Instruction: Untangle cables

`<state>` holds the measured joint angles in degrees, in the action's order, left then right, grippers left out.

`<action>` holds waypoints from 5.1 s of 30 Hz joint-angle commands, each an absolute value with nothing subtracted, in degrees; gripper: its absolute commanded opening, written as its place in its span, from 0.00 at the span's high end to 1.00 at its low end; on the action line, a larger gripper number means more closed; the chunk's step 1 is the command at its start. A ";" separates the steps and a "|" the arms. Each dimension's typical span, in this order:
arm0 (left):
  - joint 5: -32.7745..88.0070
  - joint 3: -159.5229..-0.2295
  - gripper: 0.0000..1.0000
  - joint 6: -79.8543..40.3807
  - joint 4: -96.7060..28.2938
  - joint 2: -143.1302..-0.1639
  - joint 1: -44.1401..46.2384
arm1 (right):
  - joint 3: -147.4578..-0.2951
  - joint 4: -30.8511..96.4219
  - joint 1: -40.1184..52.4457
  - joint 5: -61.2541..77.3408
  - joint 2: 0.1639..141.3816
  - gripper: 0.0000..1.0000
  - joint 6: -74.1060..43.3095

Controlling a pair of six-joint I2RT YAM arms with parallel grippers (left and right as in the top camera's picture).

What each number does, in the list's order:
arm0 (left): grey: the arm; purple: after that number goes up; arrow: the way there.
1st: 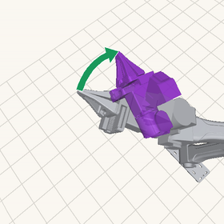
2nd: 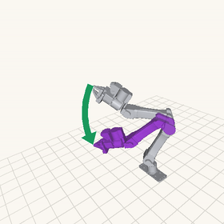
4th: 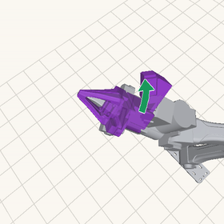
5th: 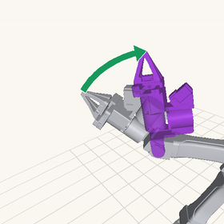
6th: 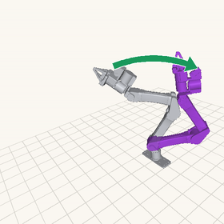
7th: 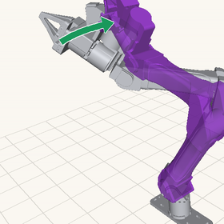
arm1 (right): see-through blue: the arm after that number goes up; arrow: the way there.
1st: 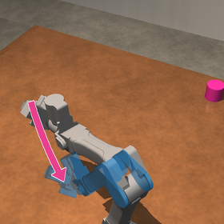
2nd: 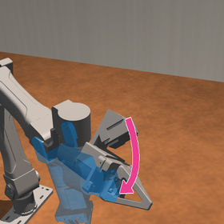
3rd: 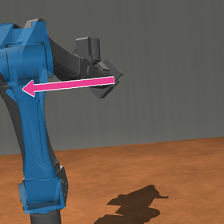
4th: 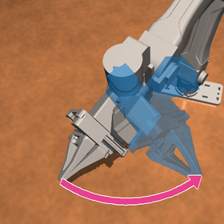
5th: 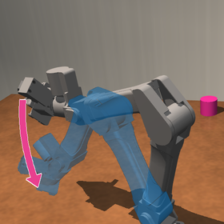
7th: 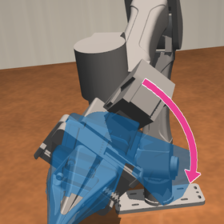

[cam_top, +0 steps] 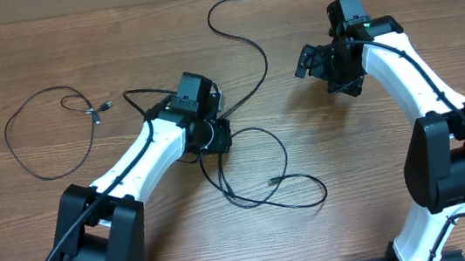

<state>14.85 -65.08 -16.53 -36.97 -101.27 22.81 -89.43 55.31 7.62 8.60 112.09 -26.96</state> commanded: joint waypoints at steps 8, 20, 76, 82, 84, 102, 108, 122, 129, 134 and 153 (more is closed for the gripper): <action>8.60 -64.58 0.96 -16.97 -34.54 -101.82 23.29 | -89.32 55.11 7.75 8.45 111.90 0.00 -26.96; -0.30 -64.55 0.73 -17.54 -32.16 -109.10 23.29 | -89.32 55.11 7.75 8.45 111.90 0.00 -26.96; -2.92 -68.07 0.69 -10.31 -32.51 -112.51 22.52 | -89.32 55.11 7.75 8.45 111.90 0.00 -26.96; -2.96 -68.07 0.27 -10.31 -31.83 -112.51 22.52 | -89.32 55.11 7.75 8.45 111.90 0.00 -26.96; -2.98 -68.07 0.39 -10.31 -31.51 -112.51 22.52 | -89.32 55.11 7.75 8.45 111.90 0.00 -26.96; 2.57 -68.07 0.80 -10.28 -31.88 -112.51 22.52 | -89.32 55.11 7.75 8.45 111.90 0.00 -26.96; 2.57 -69.08 0.96 -7.60 -37.39 -112.44 22.50 | -89.32 55.11 7.75 8.45 111.90 0.00 -26.96; 7.53 -88.01 0.96 -7.94 -63.86 -112.38 22.41 | -89.32 55.11 7.75 8.45 111.90 0.00 -26.96; 11.11 -99.20 0.96 -13.82 -71.53 -112.38 22.41 | -89.32 55.11 7.75 8.45 111.90 0.00 -26.96; 29.95 -99.33 0.91 -13.78 -67.64 -112.40 22.92 | -89.32 55.11 7.75 8.45 111.90 0.00 -26.96; 4.60 -89.52 0.48 -27.53 -65.49 -112.40 29.43 | -89.32 55.11 7.75 8.45 111.90 0.00 -26.96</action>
<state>10.70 -94.56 -21.56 -66.83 -112.05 29.17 -89.43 55.24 7.62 8.58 112.09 -26.96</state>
